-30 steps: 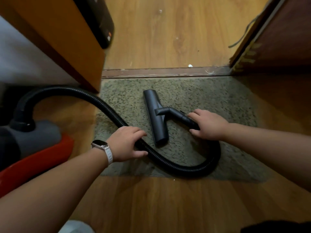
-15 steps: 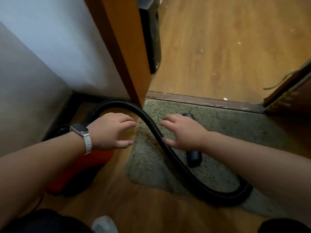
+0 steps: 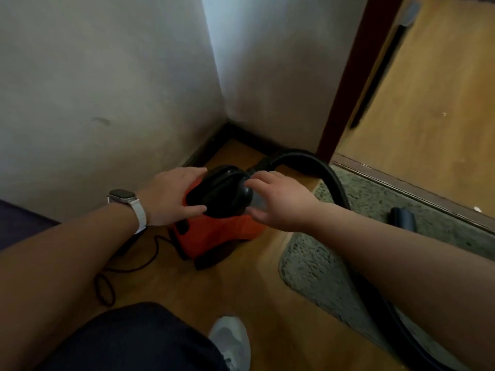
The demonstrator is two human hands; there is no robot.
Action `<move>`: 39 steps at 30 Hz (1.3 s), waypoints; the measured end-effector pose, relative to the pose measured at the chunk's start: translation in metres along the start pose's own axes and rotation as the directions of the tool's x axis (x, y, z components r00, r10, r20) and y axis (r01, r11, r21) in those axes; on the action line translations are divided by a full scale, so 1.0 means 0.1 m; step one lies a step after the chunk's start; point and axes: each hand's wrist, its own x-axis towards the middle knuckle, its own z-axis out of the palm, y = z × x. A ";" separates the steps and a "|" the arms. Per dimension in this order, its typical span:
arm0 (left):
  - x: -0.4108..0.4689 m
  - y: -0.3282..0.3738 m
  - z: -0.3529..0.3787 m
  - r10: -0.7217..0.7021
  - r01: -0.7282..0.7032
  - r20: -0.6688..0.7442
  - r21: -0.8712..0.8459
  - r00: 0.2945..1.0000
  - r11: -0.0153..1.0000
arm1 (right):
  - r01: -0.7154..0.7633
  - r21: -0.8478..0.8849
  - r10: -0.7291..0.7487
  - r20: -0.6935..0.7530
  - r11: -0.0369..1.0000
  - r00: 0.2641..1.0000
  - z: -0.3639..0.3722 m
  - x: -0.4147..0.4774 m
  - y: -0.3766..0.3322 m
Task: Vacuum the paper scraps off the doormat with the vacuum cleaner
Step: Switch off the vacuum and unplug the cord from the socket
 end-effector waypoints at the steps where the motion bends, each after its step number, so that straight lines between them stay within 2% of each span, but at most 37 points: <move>1: -0.07 -0.11 0.05 -0.020 0.020 0.026 -0.012 0.999 1.000 | 0.027 -0.007 -0.027 0.003 1.000 1.000 0.04 0.10 -0.10; 5: -0.24 -0.49 0.29 -0.031 0.041 0.131 -0.069 0.991 0.997 | 0.139 -0.092 -0.140 0.000 0.986 0.990 0.21 0.48 -0.44; 9: -0.24 -0.76 0.52 -0.045 0.046 0.265 0.003 0.963 0.999 | 0.194 -0.179 -0.186 0.064 0.965 0.981 0.34 0.86 -0.57; 15: -0.14 -0.95 0.71 -0.038 0.051 0.281 -0.038 0.959 0.998 | 0.245 -0.201 -0.186 0.270 0.949 0.945 0.33 1.37 -0.63; 17: -0.10 -0.98 0.75 -0.013 0.024 0.274 -0.037 0.962 0.999 | 0.260 -0.218 -0.189 0.299 0.941 0.935 0.37 1.44 -0.60; 21: -0.04 -1.00 0.83 0.003 -0.004 0.257 0.003 0.966 1.000 | 0.328 -0.209 -0.282 0.221 0.921 0.933 0.53 1.47 -0.50; 27: 0.06 -0.99 0.87 -0.020 0.033 0.244 -0.049 0.970 0.998 | 0.392 -0.170 -0.380 0.099 0.904 0.920 0.63 1.47 -0.41; 33: 0.06 -0.94 0.90 -0.056 0.065 0.217 -0.034 0.974 0.997 | 0.396 -0.161 -0.391 0.063 0.904 0.918 0.64 1.47 -0.41; 39: 0.02 -0.91 0.83 -0.064 0.079 0.255 -0.050 0.965 0.996 | 0.372 -0.188 -0.357 0.110 0.909 0.927 0.60 1.43 -0.46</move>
